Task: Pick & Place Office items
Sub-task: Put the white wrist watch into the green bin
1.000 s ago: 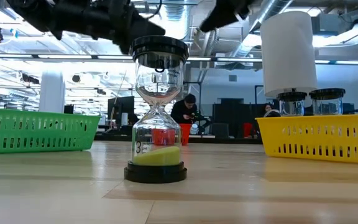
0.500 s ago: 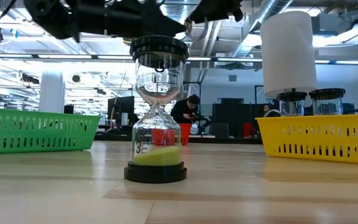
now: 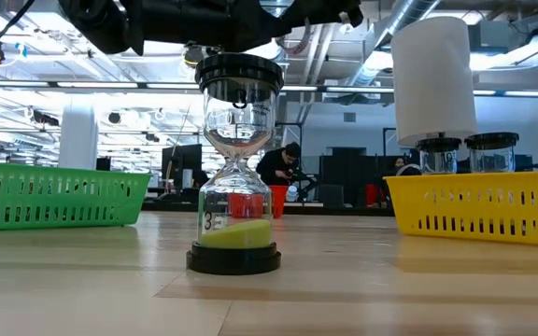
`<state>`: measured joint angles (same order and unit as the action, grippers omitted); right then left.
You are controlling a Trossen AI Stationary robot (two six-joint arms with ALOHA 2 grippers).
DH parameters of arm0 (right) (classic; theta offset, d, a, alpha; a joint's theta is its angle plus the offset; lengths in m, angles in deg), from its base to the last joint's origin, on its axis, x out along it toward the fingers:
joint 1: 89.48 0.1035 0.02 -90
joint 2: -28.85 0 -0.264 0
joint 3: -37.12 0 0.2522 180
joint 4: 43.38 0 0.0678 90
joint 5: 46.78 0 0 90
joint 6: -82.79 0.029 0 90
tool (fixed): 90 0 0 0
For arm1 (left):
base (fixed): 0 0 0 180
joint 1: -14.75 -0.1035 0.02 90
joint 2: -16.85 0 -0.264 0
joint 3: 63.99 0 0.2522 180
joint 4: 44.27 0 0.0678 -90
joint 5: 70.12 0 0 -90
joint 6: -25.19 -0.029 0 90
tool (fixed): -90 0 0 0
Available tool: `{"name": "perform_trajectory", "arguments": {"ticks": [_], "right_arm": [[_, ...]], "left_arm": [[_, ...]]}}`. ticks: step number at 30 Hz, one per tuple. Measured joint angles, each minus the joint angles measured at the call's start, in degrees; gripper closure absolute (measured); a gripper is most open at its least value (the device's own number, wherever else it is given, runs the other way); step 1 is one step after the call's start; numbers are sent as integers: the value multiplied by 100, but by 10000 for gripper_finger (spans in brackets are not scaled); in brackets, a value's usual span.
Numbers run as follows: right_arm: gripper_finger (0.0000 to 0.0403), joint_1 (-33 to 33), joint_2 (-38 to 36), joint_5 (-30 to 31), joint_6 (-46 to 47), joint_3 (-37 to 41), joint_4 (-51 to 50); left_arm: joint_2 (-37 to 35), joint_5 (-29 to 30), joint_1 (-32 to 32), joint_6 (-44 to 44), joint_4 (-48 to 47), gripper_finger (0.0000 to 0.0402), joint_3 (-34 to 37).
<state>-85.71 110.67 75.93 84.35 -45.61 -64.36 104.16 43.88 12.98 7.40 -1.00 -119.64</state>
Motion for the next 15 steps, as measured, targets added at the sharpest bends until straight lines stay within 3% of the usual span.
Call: {"name": "perform_trajectory", "arguments": {"ticks": [8, 15], "right_arm": [[319, -9, 0, 17, 41, 0, 22], [327, -9, -2, 5, 148, -2, 216]], "left_arm": [[-19, -57, -296, -1, 91, 101, -92], [-19, -507, -352, -198, 105, 101, -161]]}}
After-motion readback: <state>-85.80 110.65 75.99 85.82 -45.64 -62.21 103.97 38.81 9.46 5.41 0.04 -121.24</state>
